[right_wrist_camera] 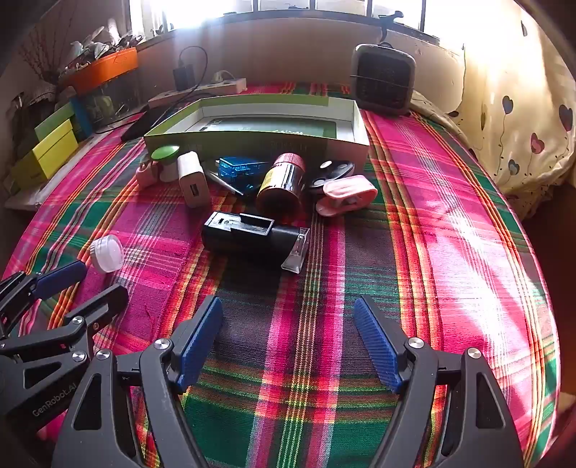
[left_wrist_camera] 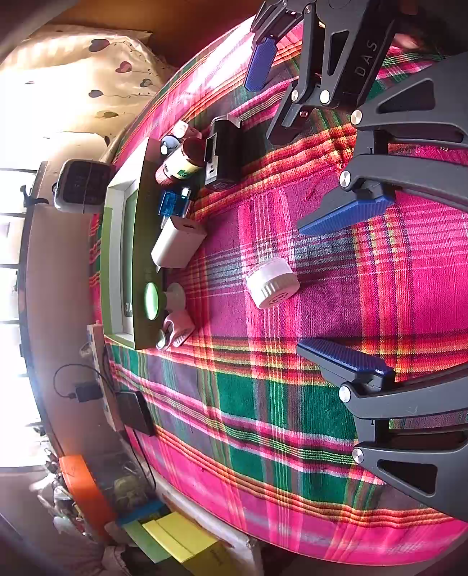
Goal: Organize rigid objects
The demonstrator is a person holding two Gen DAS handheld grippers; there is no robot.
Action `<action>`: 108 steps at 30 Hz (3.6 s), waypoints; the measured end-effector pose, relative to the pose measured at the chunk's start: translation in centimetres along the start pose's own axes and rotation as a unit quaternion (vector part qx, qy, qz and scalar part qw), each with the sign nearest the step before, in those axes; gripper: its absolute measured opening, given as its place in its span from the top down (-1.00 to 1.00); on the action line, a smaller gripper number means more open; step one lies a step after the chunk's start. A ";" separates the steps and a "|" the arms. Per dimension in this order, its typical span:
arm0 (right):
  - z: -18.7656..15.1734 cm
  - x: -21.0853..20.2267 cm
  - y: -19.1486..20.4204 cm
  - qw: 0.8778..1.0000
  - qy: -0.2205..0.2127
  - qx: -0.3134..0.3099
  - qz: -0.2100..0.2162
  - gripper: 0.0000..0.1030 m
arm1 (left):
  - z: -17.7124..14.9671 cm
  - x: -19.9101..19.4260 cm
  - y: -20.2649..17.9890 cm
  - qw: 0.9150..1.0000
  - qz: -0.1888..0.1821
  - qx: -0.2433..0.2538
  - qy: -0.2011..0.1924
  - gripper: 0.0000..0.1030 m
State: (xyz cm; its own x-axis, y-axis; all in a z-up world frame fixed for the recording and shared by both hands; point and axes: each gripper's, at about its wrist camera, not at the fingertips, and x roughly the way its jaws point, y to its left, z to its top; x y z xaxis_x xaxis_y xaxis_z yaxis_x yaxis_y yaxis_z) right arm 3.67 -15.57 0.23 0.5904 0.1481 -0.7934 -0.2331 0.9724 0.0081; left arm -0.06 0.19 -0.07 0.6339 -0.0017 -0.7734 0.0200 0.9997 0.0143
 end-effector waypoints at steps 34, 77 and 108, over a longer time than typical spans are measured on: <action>0.0 0.0 0.0 1.000 0.000 0.000 0.000 -0.47 | 0.3 0.4 -0.5 1.000 0.013 -0.011 -0.002 -0.24; 0.1 -0.1 -0.1 1.000 0.000 0.000 0.000 -0.47 | 0.2 0.4 -0.4 1.000 0.013 -0.011 -0.003 -0.24; 1.9 0.4 -0.9 0.992 -0.013 -0.090 0.086 -0.47 | 1.5 0.8 1.8 0.998 -0.052 -0.019 0.003 -0.24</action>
State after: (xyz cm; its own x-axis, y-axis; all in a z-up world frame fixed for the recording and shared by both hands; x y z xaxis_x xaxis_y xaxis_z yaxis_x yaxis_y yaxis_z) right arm 5.56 -16.03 1.07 0.5497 0.3156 -0.7735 -0.4653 0.8846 0.0302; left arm 1.66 1.95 0.24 0.6258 -0.1053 -0.7728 0.0561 0.9944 -0.0901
